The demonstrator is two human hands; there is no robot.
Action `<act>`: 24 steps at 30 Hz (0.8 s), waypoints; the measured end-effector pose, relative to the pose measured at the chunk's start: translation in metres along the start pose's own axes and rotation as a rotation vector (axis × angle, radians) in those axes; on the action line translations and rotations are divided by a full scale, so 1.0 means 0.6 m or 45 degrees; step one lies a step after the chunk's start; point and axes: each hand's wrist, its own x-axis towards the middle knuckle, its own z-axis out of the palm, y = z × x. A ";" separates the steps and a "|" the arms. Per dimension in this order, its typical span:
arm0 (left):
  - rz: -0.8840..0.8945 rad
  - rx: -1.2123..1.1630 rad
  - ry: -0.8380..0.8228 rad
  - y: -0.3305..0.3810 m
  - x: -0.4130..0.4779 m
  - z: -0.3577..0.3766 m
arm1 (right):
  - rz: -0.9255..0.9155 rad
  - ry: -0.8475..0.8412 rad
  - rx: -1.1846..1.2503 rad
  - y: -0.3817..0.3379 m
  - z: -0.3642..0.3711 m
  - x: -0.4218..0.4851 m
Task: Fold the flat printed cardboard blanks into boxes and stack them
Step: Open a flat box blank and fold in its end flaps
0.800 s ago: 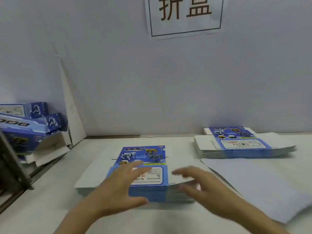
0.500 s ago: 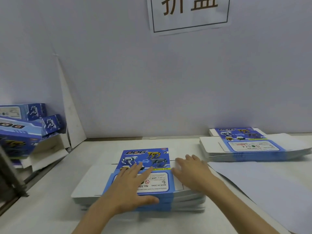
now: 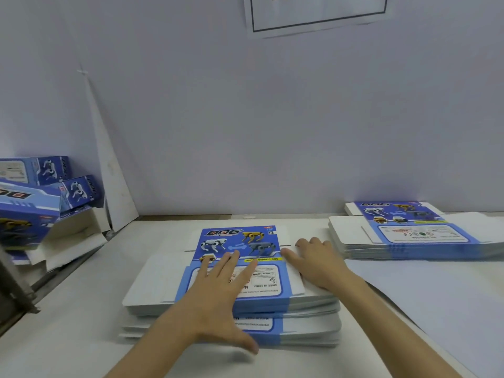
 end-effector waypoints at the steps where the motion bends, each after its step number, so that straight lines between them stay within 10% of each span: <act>1: 0.021 0.007 0.008 0.002 -0.004 0.006 | -0.003 0.015 0.006 0.003 0.004 0.000; 16: 0.014 0.014 0.191 -0.024 0.119 0.002 | 0.084 0.322 -0.149 0.015 -0.022 0.087; 21: 0.069 -0.073 0.266 -0.026 0.115 -0.013 | 0.000 0.742 0.349 0.015 -0.053 0.056; 24: 0.241 -0.005 0.761 -0.013 0.106 -0.038 | -0.054 0.967 0.724 0.021 -0.083 0.023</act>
